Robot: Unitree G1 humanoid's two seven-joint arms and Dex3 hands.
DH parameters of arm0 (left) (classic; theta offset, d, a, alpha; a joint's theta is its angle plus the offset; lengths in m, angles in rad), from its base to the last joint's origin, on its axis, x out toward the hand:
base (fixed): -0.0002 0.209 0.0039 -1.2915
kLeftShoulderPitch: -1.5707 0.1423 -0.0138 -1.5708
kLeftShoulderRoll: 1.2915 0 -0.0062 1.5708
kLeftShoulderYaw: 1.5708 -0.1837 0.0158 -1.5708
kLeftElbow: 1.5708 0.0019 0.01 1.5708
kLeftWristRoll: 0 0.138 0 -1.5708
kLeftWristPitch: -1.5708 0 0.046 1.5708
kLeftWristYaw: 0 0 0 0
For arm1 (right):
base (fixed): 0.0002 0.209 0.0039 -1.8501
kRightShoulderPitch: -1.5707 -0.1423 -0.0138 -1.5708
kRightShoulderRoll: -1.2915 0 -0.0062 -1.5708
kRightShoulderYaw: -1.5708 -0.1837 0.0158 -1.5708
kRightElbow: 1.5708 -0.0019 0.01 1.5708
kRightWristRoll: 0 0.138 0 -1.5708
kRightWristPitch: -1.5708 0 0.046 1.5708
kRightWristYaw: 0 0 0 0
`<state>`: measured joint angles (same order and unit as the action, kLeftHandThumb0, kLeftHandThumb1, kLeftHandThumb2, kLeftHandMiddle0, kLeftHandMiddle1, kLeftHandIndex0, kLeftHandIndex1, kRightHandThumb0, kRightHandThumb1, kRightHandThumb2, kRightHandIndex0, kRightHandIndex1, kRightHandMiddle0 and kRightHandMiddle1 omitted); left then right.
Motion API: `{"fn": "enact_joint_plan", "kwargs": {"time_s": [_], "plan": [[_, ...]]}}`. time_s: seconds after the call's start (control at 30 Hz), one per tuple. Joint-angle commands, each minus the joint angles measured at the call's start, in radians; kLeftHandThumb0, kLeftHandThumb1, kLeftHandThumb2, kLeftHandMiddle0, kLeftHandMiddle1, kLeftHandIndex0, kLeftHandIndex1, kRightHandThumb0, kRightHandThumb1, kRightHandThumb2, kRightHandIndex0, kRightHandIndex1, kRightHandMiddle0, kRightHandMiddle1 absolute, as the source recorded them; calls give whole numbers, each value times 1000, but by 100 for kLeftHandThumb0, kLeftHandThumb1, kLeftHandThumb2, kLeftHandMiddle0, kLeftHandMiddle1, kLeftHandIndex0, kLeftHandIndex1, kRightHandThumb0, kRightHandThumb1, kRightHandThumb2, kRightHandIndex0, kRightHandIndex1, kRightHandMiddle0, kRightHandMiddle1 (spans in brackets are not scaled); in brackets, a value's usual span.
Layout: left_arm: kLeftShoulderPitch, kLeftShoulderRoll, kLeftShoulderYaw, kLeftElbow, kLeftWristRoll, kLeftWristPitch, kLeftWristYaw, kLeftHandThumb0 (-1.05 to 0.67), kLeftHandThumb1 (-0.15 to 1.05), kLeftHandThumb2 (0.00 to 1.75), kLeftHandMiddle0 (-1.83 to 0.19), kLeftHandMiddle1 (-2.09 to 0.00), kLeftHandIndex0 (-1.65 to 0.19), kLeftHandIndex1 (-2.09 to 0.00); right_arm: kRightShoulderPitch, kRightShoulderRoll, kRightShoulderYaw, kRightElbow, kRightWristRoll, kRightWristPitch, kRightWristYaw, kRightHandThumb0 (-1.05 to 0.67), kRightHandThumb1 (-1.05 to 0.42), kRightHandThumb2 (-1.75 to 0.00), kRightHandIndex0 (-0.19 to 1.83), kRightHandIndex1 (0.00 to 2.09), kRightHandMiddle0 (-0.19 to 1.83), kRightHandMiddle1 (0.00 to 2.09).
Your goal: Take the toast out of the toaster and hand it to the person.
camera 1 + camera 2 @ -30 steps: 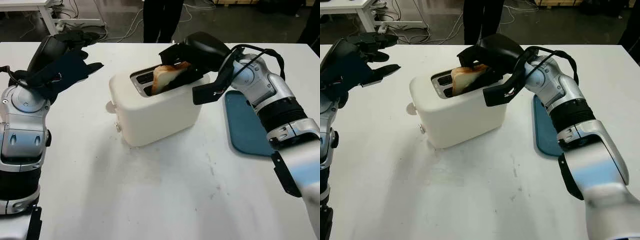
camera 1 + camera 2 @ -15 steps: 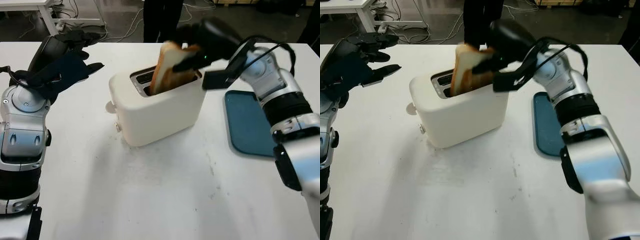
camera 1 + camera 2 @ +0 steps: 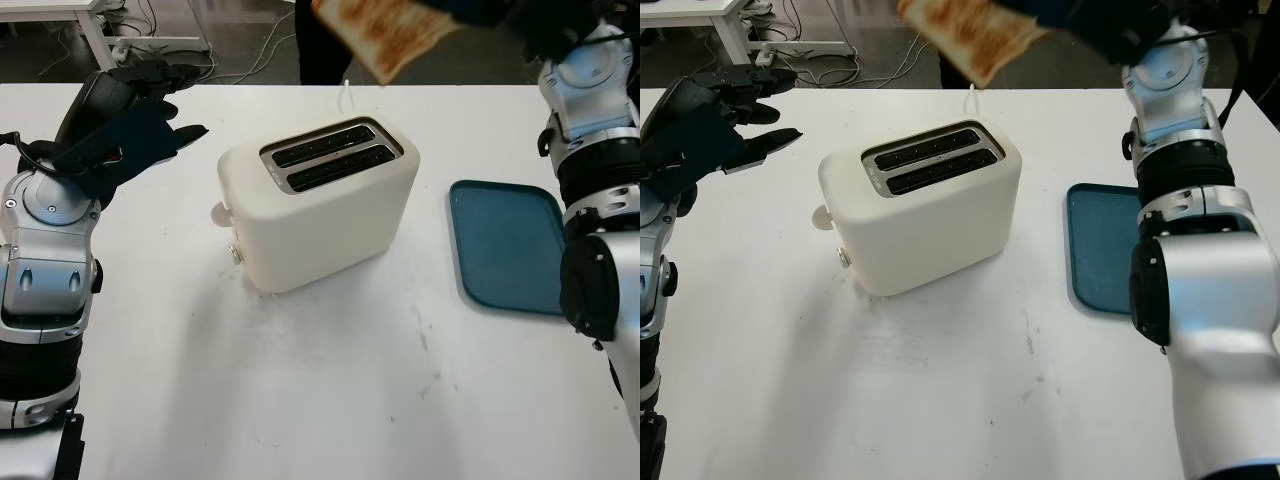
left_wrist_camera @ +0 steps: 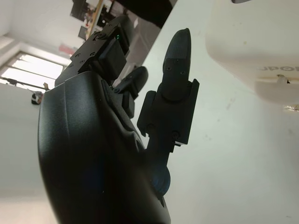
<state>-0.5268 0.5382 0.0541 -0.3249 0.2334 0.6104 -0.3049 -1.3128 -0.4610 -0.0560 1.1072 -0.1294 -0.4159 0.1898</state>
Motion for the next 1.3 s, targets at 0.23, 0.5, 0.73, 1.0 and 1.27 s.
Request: {"fn": "enact_joint_plan", "kwargs": {"time_s": [0.23, 0.5, 0.73, 1.0, 1.27], "plan": [[10, -4, -2, -21, 9, 32, 10, -33, 92, 16, -23, -76, -54, -2, -3, 16, -30, 77, 1, 134, -182, -43, -92, -33, 107, 175, 78, 175], [12, 4, -8, -18, 18, 28, 9, -36, 92, 16, -24, -76, -54, -2, 28, 32, -7, 163, -47, 183, -339, -26, -92, -34, 102, 175, 69, 175], [11, 6, -8, -8, 17, 25, 4, -38, 92, 16, -24, -74, -54, -2, 75, 52, -12, 203, -52, 200, -418, -19, -92, -33, 84, 175, 56, 175], [16, 10, -8, 1, 16, -1, 7, -39, 92, 16, -27, -73, -55, -2, 125, 66, -8, 219, -61, 193, -428, -15, -92, -27, 76, 175, 52, 174], [18, 2, 0, -3, 9, 8, 10, -39, 92, 16, -27, -72, -55, -2, 139, 78, -2, 222, -70, 220, -438, -12, -92, -31, 76, 175, 41, 172]]}}
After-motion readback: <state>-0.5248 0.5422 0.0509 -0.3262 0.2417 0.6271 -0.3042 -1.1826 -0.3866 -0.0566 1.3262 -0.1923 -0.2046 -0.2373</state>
